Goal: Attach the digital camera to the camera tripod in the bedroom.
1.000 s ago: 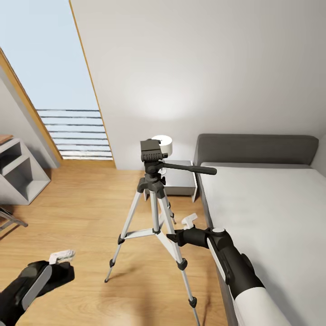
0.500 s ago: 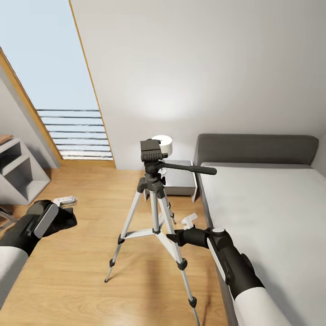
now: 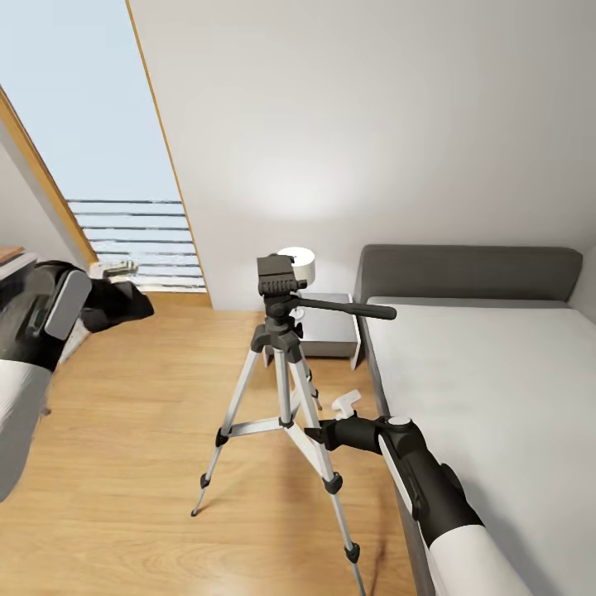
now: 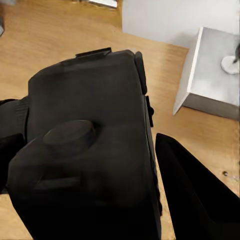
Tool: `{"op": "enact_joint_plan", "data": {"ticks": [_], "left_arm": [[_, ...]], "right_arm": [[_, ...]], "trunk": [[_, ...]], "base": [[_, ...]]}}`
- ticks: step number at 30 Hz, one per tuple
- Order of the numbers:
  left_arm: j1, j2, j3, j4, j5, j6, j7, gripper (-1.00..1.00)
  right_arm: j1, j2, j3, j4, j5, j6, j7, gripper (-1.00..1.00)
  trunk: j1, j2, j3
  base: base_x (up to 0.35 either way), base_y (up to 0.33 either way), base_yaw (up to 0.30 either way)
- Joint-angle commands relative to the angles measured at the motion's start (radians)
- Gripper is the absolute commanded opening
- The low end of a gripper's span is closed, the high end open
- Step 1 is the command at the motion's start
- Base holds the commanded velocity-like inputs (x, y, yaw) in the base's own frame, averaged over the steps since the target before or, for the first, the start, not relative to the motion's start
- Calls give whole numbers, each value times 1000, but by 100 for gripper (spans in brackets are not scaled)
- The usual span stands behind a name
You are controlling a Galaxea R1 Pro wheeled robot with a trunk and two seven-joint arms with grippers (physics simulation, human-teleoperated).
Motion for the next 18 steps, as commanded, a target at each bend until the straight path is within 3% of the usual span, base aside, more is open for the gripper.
{"op": "enact_joint_plan", "data": {"ticks": [1, 4, 8, 12, 13, 14, 18], "left_arm": [[-19, 1, -4, -8, 5, 8, 8, -100], [-100, -3, -4, -27, 8, 21, 7, -100], [-161, -16, -4, -36, 18, 26, 4, -100], [-200, -63, -4, -43, 82, 28, -25, -100], [-205, -81, -4, -50, 113, 28, -44, -100], [-211, -113, -7, -83, 165, 26, -103, -100], [-214, -125, -7, -137, 191, 19, -160, -100]], "right_arm": [[-1, 0, -1, -1, 19, -3, 6, -100], [-1, 0, -2, -1, 19, -3, 5, -100], [-1, 0, -2, -1, 19, -2, 5, -100], [-1, 0, -2, -1, 19, -2, 5, -100], [-1, 0, -2, -1, 19, -3, 5, -100], [-1, 0, -2, -1, 19, -3, 5, -100], [-1, 0, -2, -1, 19, -3, 5, -100]], "trunk": [[1, -2, -2], [1, -2, -2], [1, -2, -2], [1, -2, -2], [1, -2, -2], [1, -2, -2], [1, -2, -2]], "base": [[0, 0, 0], [0, 0, 0], [0, 0, 0], [0, 0, 0], [0, 0, 0], [0, 0, 0], [0, 0, 0]]}}
